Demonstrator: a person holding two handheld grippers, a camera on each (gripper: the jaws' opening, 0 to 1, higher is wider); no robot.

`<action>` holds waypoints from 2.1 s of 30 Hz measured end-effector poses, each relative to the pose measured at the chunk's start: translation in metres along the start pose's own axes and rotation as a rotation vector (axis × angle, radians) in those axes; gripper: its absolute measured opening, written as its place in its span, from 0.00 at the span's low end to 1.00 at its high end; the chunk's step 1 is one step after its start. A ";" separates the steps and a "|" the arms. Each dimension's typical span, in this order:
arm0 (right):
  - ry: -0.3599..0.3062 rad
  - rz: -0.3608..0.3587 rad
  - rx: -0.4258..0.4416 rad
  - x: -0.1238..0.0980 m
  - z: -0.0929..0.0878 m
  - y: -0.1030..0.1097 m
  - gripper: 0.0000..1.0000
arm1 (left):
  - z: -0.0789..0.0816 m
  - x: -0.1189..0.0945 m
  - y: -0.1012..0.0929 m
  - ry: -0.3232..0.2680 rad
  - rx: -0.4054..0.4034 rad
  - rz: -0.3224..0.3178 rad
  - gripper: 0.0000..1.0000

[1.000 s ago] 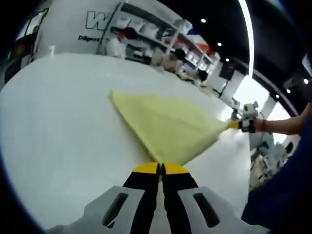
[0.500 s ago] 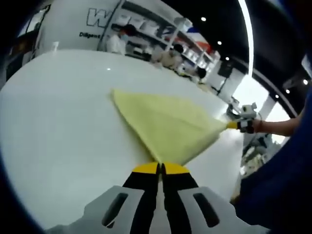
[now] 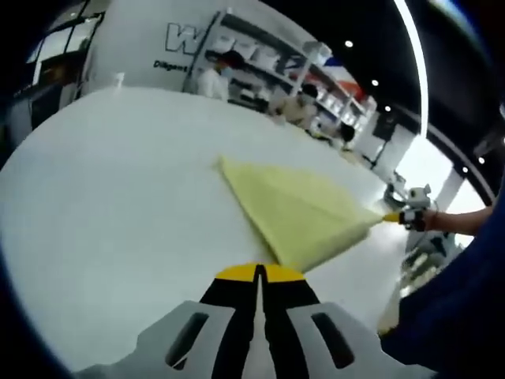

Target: Fold the garment on the visible template until the final outline fits inside the template.

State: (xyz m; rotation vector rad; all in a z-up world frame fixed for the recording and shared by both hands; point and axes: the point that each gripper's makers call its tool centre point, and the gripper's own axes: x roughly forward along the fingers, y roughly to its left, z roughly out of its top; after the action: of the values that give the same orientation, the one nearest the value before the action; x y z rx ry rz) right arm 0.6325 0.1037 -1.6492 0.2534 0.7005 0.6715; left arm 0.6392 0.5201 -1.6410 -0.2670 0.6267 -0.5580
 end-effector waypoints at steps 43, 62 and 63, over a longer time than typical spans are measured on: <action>0.066 0.109 -0.441 0.149 0.013 0.108 0.06 | -0.014 0.159 -0.132 0.136 0.393 -0.239 0.10; 0.033 0.003 -0.418 0.082 0.002 0.035 0.17 | -0.017 0.105 -0.068 0.091 0.383 -0.104 0.19; 0.032 0.002 -0.421 0.080 0.001 0.035 0.16 | -0.017 0.104 -0.068 0.089 0.385 -0.104 0.20</action>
State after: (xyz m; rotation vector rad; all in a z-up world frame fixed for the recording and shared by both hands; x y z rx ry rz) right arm 0.6621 0.1824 -1.6742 -0.1439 0.5732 0.8088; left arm 0.6702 0.4043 -1.6772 0.0888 0.5800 -0.7808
